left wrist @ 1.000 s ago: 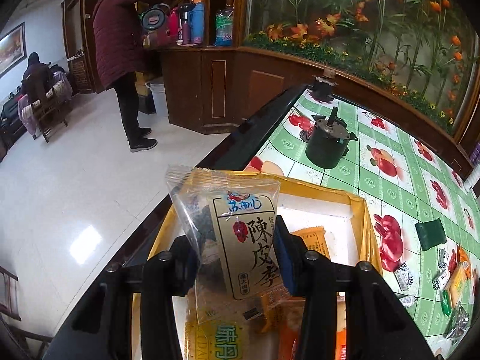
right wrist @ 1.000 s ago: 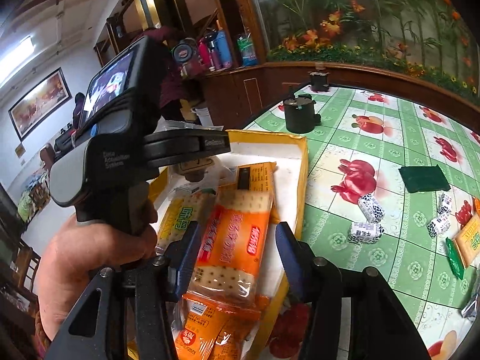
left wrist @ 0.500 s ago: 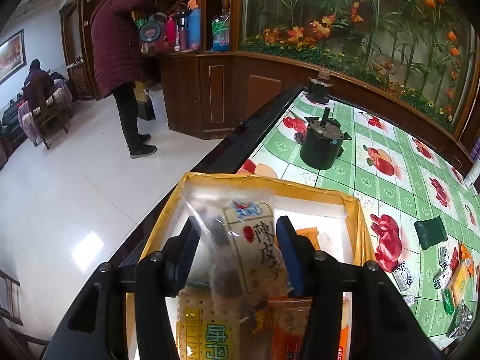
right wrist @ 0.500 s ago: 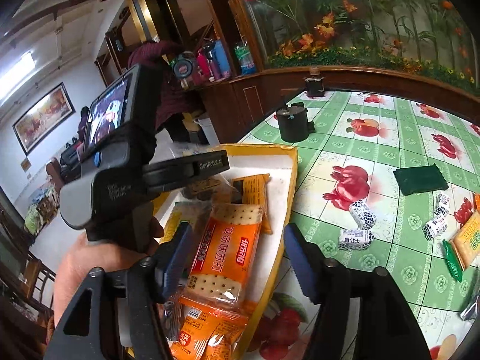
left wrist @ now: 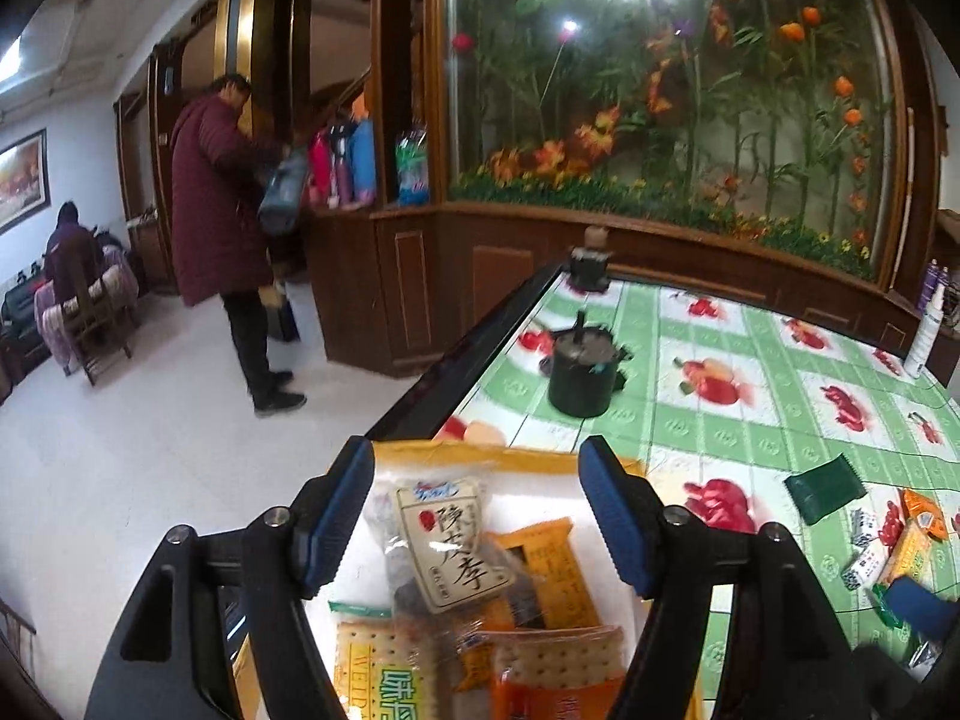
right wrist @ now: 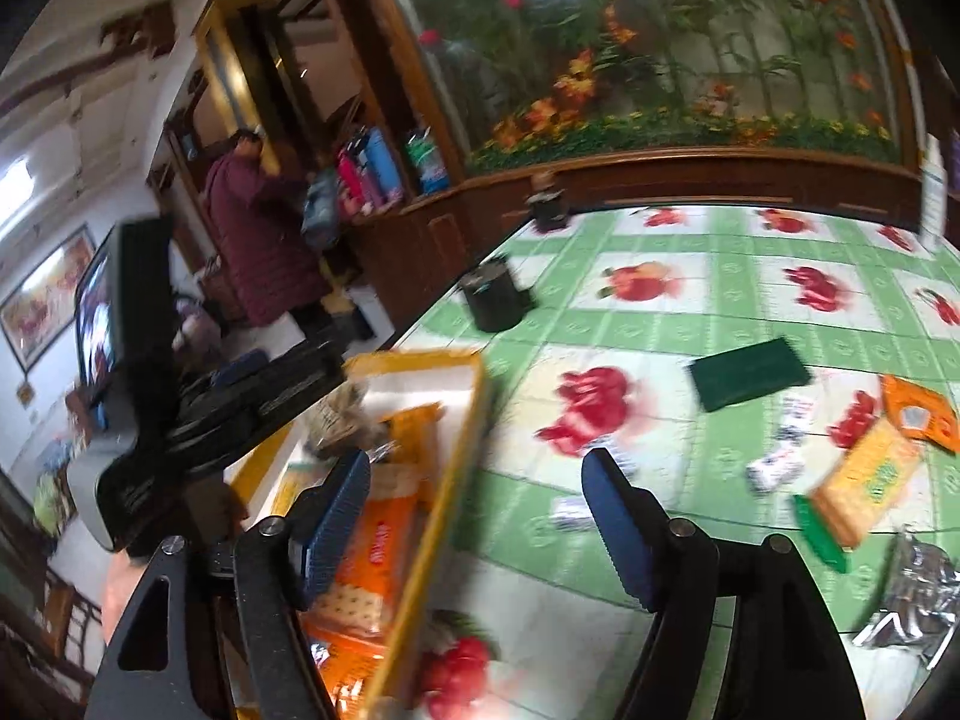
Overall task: Organize snacks
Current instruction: 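Move both open grippers back over the snack pile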
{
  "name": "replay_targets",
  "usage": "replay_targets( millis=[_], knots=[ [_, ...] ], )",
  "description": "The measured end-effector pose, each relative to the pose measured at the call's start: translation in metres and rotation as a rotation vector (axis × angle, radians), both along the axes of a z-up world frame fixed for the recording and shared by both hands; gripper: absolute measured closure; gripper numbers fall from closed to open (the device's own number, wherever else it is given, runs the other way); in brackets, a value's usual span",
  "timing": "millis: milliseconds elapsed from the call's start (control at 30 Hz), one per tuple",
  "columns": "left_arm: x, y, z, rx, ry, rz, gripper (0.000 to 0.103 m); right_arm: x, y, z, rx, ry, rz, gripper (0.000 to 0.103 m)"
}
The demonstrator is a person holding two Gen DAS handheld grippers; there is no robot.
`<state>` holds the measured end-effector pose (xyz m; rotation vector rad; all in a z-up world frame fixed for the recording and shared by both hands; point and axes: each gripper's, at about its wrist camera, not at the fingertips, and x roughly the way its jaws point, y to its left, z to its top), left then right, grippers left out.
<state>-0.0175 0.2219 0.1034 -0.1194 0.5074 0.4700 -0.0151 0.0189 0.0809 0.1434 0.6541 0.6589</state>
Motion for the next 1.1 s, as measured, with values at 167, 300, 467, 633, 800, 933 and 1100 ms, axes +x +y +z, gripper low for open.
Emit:
replay_targets(
  millis=[167,300,467,633,800,933,1100],
  knots=[
    [-0.007,-0.012,0.007,0.03,-0.064,-0.031,0.026,0.006,-0.052,0.008,0.047,-0.052,-0.125,0.025],
    [-0.01,-0.026,0.012,0.032,-0.088,-0.08,0.026,0.012,-0.098,0.015,0.013,-0.11,-0.259,0.026],
    [-0.008,-0.054,0.019,-0.004,-0.064,-0.214,0.024,0.02,-0.17,0.013,0.061,-0.119,-0.405,0.026],
    [0.003,-0.099,0.018,-0.078,0.049,-0.401,0.024,0.043,-0.23,-0.008,0.251,0.112,-0.375,0.026],
    [0.021,-0.148,0.003,-0.199,0.183,-0.548,0.027,0.057,-0.244,-0.027,0.237,0.263,-0.431,0.026],
    [0.044,-0.191,-0.013,-0.159,0.279,-0.601,0.051,0.06,-0.25,-0.04,0.255,0.355,-0.442,0.026],
    [0.078,-0.214,-0.039,-0.129,0.369,-0.578,0.059,0.056,-0.263,-0.05,0.275,0.413,-0.47,0.026]
  ],
)
